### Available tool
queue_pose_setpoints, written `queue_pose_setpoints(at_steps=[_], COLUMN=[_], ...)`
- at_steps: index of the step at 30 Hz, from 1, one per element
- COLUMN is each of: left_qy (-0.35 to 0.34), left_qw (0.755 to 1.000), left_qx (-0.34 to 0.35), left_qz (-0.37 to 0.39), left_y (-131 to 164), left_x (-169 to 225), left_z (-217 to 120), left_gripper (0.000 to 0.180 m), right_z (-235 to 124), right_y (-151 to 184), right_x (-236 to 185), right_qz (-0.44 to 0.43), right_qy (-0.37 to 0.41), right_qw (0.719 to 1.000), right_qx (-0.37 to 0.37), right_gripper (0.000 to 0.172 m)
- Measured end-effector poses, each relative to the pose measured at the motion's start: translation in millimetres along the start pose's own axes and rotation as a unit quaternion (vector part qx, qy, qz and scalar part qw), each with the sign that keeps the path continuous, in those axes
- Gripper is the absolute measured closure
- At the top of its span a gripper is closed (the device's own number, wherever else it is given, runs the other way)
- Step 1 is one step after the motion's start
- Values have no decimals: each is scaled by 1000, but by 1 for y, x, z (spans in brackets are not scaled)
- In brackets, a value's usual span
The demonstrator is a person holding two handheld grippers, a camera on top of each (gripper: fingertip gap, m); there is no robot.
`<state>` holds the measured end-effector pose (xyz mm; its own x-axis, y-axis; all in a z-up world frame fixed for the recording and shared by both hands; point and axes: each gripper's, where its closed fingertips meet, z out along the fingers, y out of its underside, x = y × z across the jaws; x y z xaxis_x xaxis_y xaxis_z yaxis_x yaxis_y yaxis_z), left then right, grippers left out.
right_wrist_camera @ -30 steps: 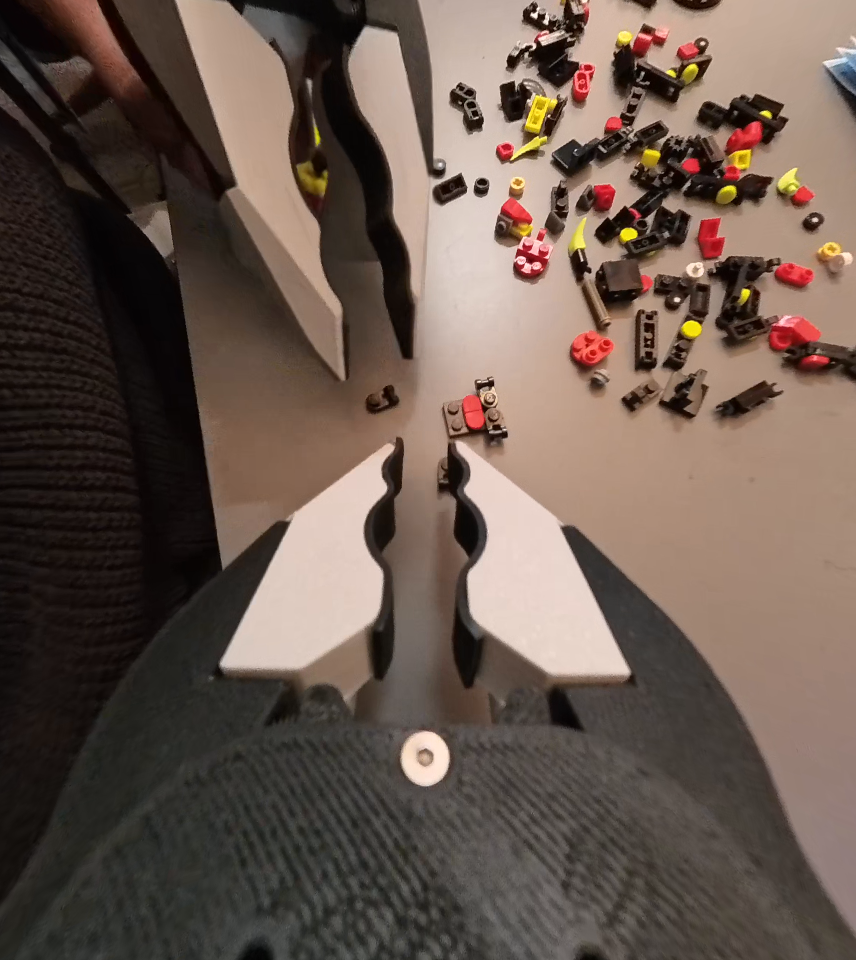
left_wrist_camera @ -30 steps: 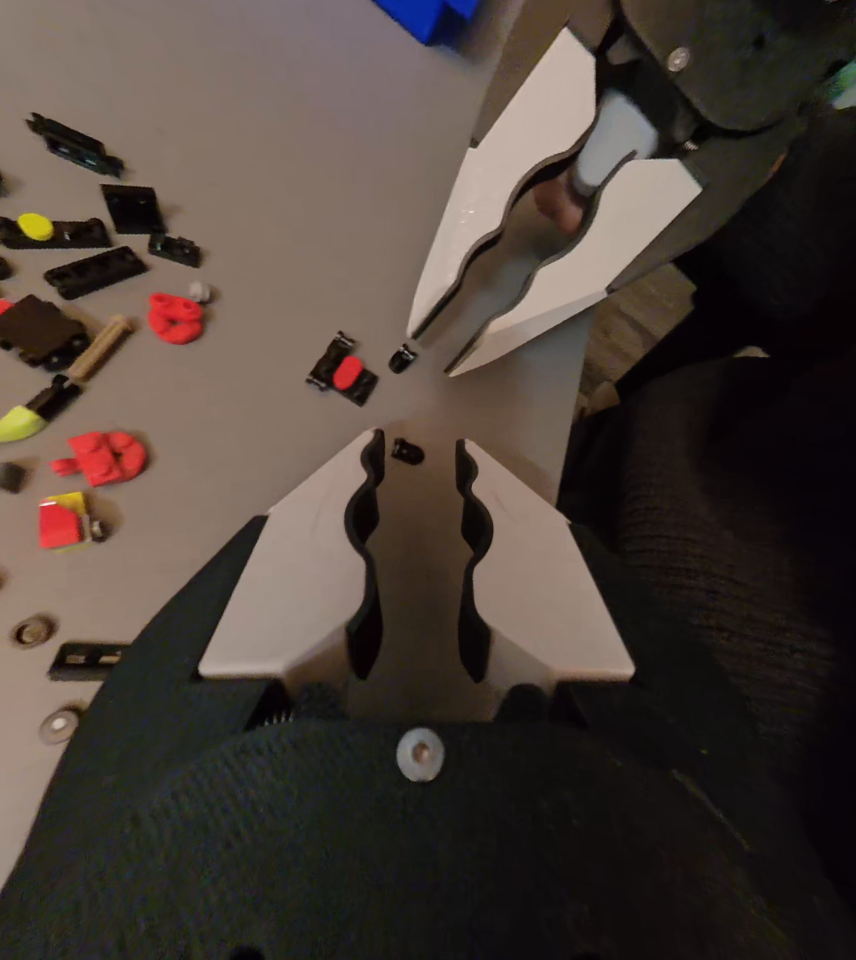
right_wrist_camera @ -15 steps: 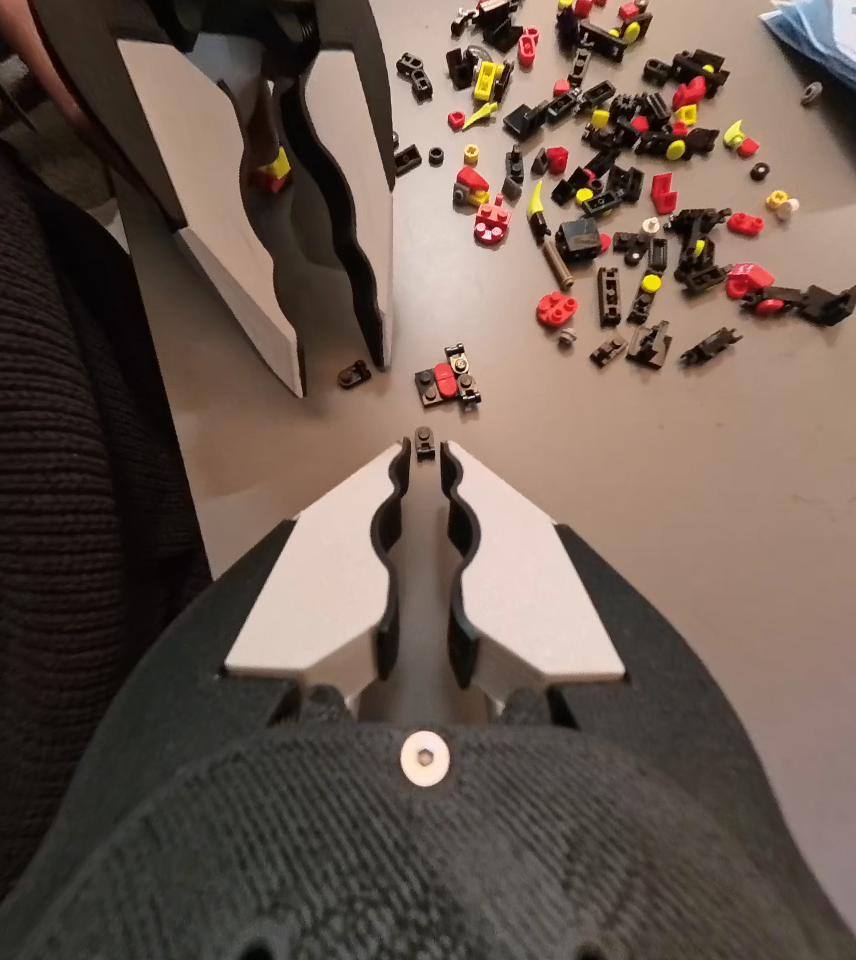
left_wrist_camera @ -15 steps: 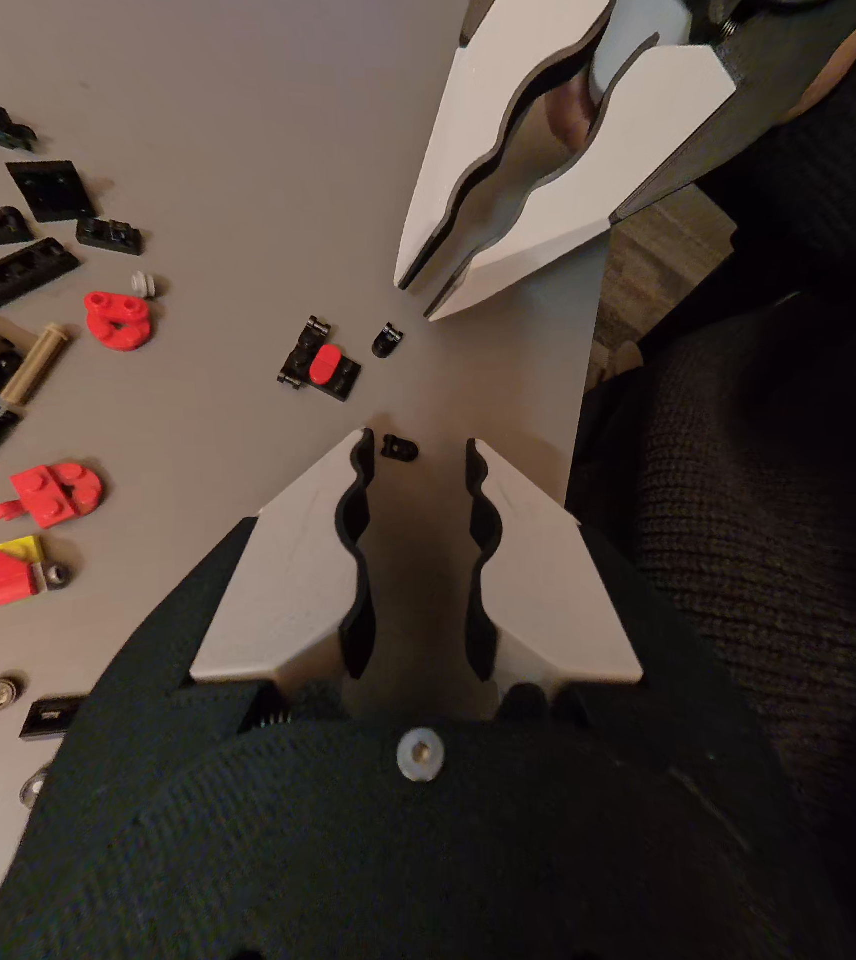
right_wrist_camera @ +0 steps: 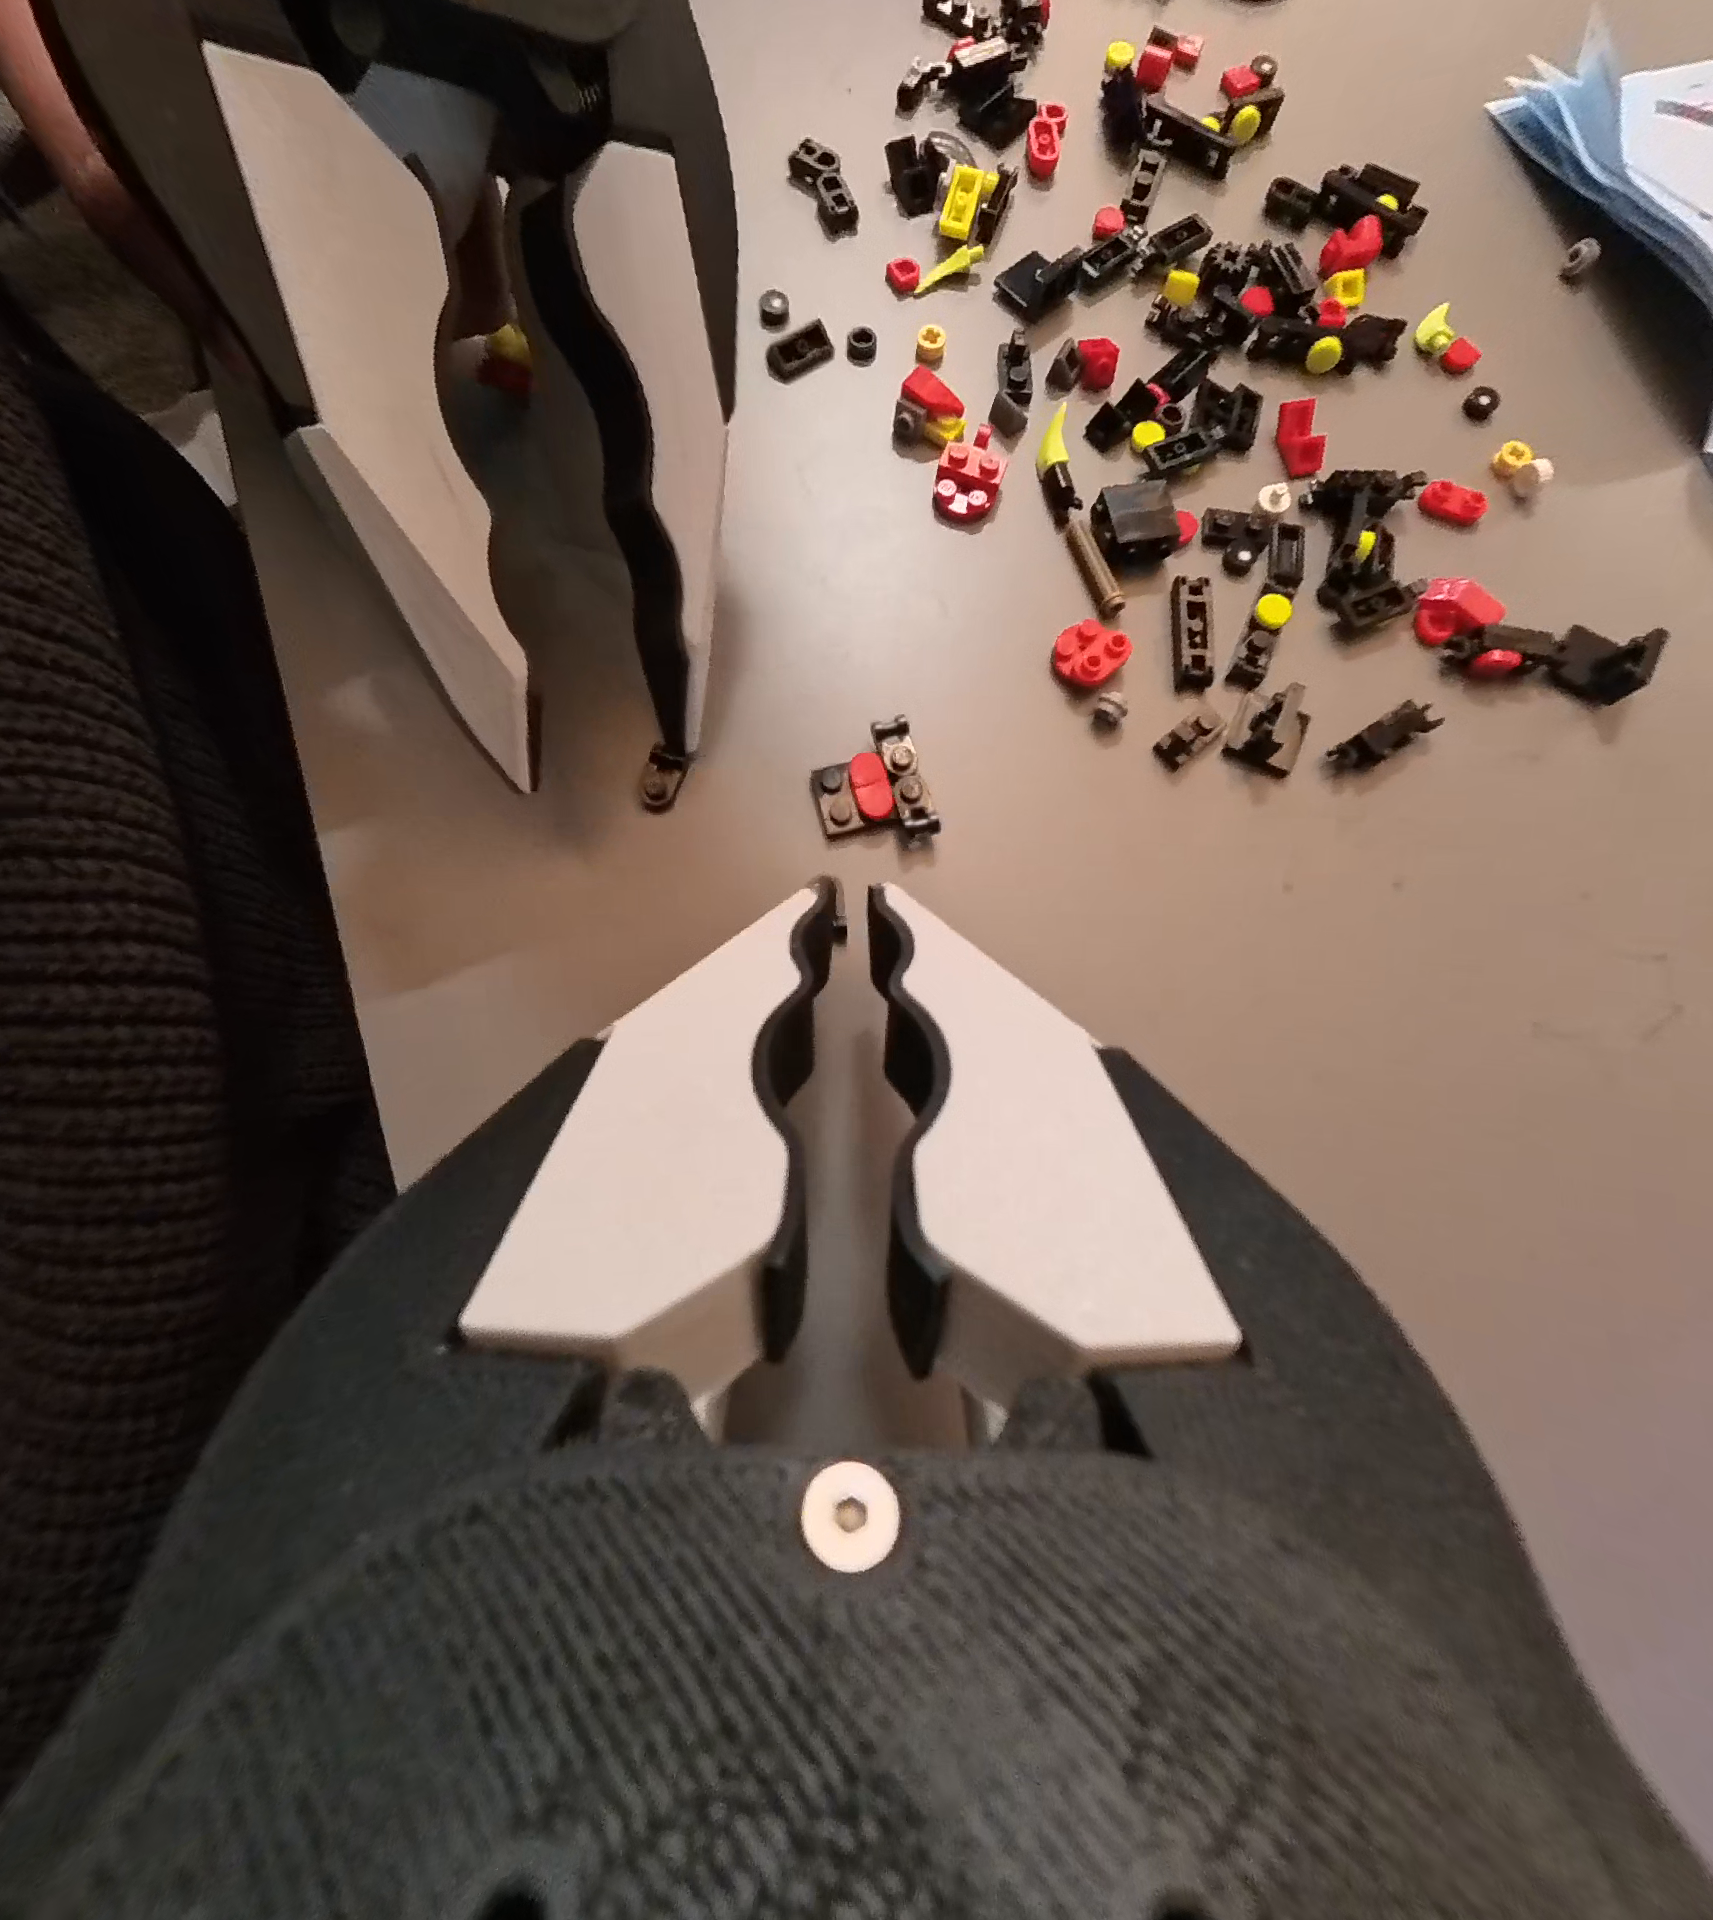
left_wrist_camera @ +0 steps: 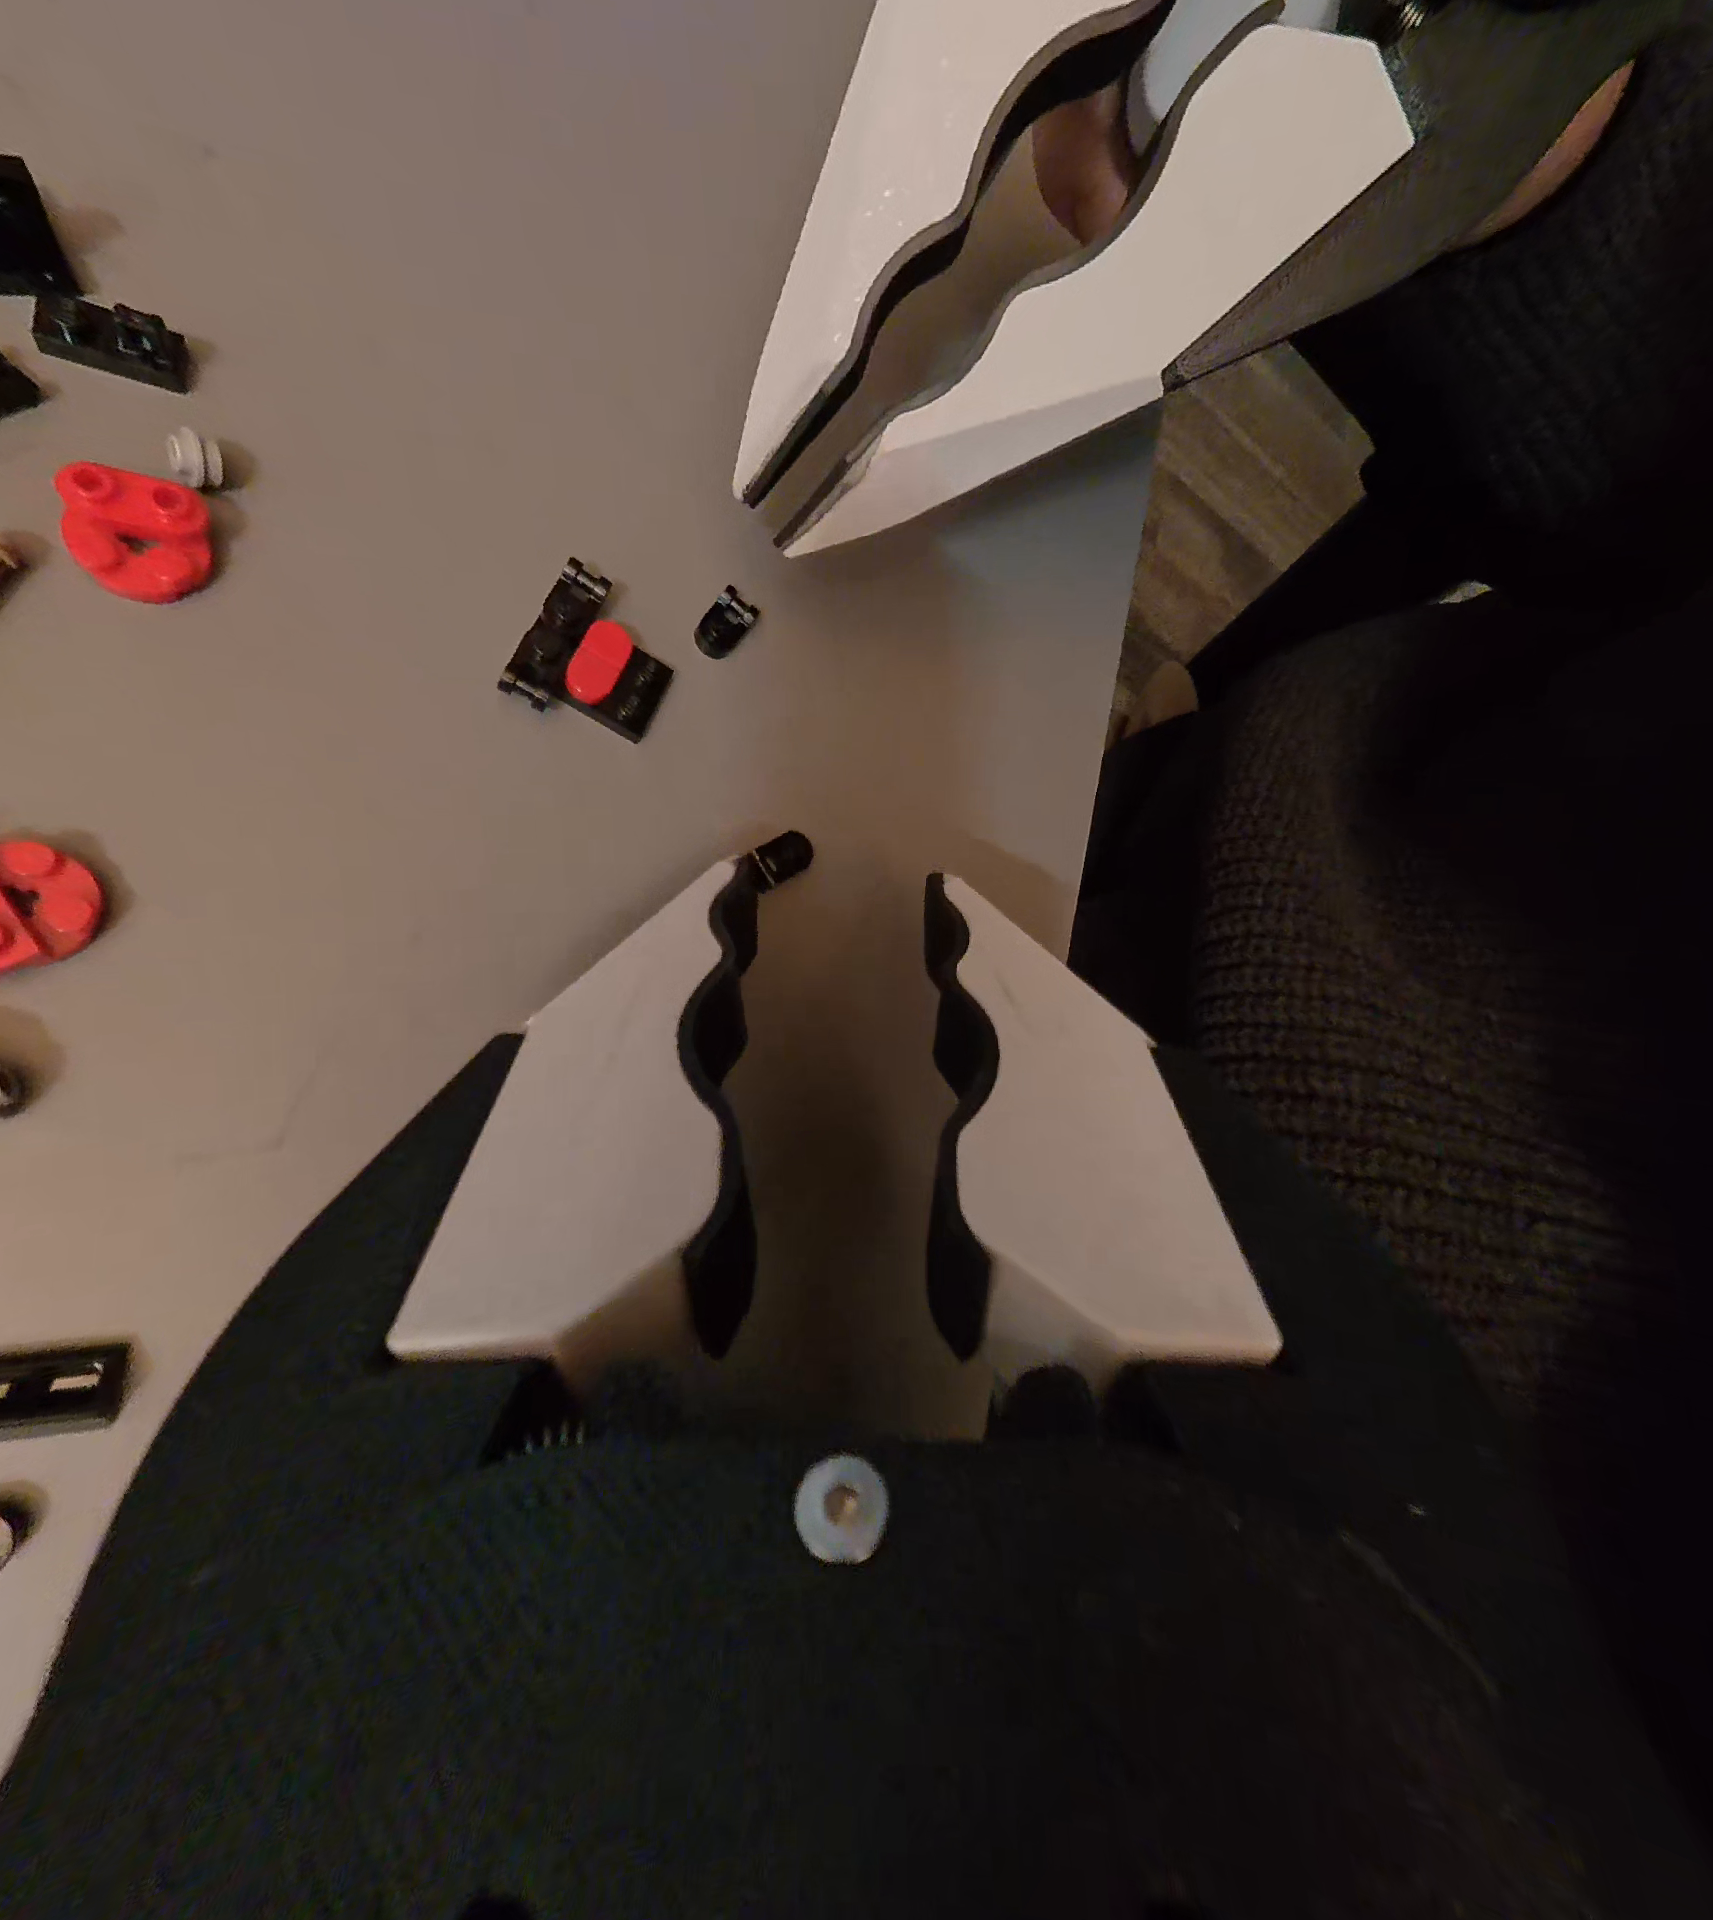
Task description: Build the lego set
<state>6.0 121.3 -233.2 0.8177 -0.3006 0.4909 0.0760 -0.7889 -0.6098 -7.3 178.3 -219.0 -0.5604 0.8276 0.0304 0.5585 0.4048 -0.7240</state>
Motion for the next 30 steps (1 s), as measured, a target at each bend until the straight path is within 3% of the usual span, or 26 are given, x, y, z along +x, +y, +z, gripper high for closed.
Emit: queue_pose_setpoints(at_steps=[15,30], left_qy=[-32,-47], left_qw=[998,993], left_qx=[44,90], left_qz=[30,-55], left_y=[-18,-29], left_x=[-6,-29], left_z=[0,-12], left_gripper=[157,152], right_z=[5,17], right_y=[3,11], right_x=[-4,-7], right_qz=[42,24], right_qy=[-31,-26], right_qw=[999,998], right_qx=[-9,-47], right_gripper=[163,166])
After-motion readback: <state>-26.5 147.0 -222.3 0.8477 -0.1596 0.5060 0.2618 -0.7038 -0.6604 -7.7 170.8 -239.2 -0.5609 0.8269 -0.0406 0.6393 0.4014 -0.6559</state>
